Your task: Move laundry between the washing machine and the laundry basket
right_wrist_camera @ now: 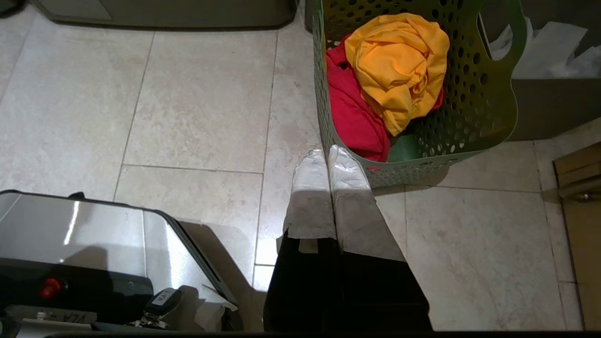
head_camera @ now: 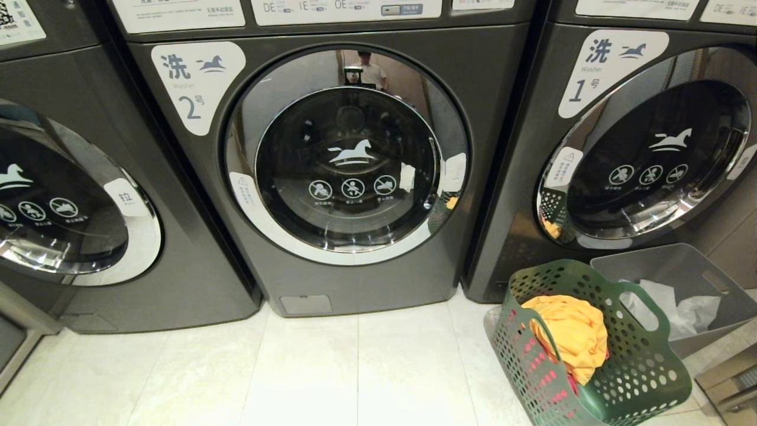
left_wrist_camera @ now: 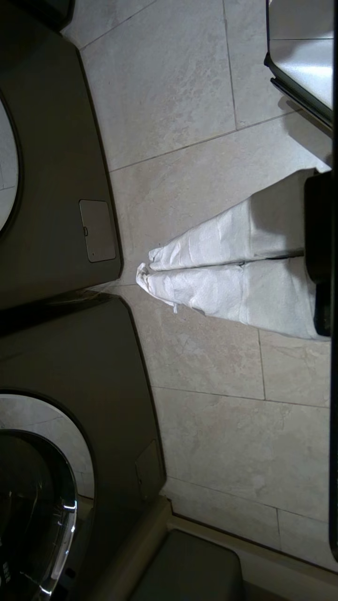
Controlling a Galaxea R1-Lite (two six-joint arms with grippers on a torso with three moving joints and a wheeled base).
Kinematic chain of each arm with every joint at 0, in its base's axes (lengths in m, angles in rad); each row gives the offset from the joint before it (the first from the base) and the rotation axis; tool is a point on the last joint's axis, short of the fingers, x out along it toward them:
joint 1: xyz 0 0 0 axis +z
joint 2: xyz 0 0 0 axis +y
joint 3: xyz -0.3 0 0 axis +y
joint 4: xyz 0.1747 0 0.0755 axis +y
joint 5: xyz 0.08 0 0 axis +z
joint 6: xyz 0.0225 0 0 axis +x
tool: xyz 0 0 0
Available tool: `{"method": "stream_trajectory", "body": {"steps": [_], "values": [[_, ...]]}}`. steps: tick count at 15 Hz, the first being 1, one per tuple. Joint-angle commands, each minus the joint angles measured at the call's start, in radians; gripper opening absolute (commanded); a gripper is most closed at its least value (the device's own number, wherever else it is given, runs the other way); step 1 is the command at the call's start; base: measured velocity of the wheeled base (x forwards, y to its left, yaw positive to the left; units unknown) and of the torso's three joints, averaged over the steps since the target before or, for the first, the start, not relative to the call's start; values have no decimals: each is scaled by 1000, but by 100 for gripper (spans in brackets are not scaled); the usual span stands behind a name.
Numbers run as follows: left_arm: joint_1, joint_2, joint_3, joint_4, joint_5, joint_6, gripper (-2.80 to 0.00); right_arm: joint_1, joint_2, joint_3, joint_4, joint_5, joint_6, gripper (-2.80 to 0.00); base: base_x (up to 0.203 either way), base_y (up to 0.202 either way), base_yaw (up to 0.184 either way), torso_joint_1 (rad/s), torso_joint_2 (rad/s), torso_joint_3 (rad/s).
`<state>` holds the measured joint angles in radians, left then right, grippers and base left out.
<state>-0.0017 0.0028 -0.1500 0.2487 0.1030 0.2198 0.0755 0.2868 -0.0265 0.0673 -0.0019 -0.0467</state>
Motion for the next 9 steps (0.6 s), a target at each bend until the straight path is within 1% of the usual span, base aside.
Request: {"method": "stream_trajectory", "body": {"steps": [1,4,6,9], "values": [[0,-1,0,1,1,1,-280,-28,46,0,5,2,-14,-280,0,0,0,0,0,0],[0,-1,0,1,1,1,-280,-95,-70,5,-7,3,-24,-280,0,0,0,0,0,0],[0,-1,0,1,1,1,-280,-93,-128,18,-50,3,-24,-280,0,0,0,0,0,0],[0,-1,0,1,1,1,-280,-81,-195,19,-47,6,-64,-280,0,0,0,0,0,0]]}}
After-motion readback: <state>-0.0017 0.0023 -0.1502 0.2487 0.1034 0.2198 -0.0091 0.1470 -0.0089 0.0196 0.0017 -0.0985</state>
